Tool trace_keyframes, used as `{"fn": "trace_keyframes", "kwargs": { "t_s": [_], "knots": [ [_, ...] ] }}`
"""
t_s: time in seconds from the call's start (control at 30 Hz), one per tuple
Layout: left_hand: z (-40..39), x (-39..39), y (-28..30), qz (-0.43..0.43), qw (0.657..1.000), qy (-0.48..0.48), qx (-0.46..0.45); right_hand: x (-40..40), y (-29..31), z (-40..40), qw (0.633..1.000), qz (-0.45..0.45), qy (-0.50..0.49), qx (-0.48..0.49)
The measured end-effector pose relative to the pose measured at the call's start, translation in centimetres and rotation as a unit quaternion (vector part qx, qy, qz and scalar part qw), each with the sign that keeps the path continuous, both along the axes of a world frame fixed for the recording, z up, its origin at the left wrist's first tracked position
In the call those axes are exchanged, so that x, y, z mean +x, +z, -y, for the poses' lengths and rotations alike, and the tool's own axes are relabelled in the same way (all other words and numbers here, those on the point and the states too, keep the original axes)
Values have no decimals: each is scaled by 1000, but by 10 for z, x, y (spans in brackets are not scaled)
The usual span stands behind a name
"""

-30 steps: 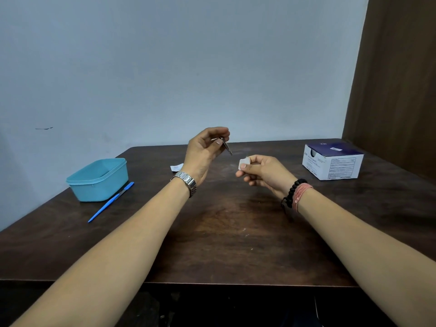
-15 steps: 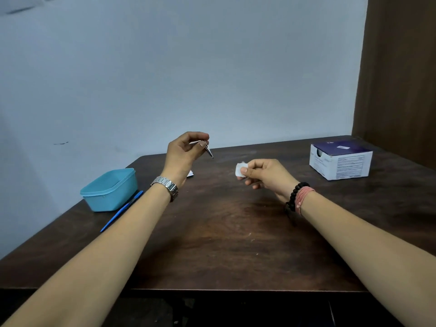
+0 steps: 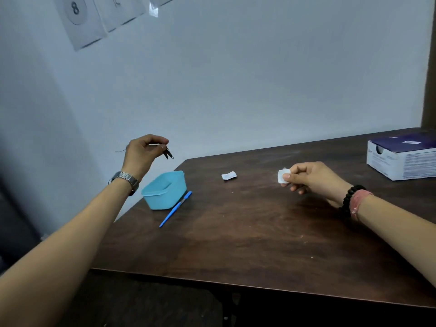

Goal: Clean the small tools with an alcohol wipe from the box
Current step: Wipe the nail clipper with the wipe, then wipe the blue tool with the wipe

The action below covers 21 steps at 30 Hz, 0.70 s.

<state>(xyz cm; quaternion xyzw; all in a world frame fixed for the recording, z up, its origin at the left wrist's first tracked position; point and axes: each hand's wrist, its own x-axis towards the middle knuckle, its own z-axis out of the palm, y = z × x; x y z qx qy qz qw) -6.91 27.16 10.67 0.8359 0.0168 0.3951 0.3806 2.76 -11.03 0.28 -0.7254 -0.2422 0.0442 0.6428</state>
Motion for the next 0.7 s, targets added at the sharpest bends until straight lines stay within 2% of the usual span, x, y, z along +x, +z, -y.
{"fn": "trace_keyframes", "kwargs": {
  "t_s": [0.13, 0.23, 0.43, 0.7],
  "knots": [
    [-14, -7, -3, -74, 986, 66, 137, 0, 0, -1, 1000, 5, 3, 0],
    [-19, -5, -9, -134, 967, 87, 198, 0, 0, 0, 1000, 2, 5, -1],
    [-23, 0, -18, -214, 936, 87, 266, 1, 1, 2, 1000, -4, 7, -8],
    [-24, 5, -23, -270, 908, 73, 313, -1, 2, 1, 1000, -8, 10, -13]
  ]
}}
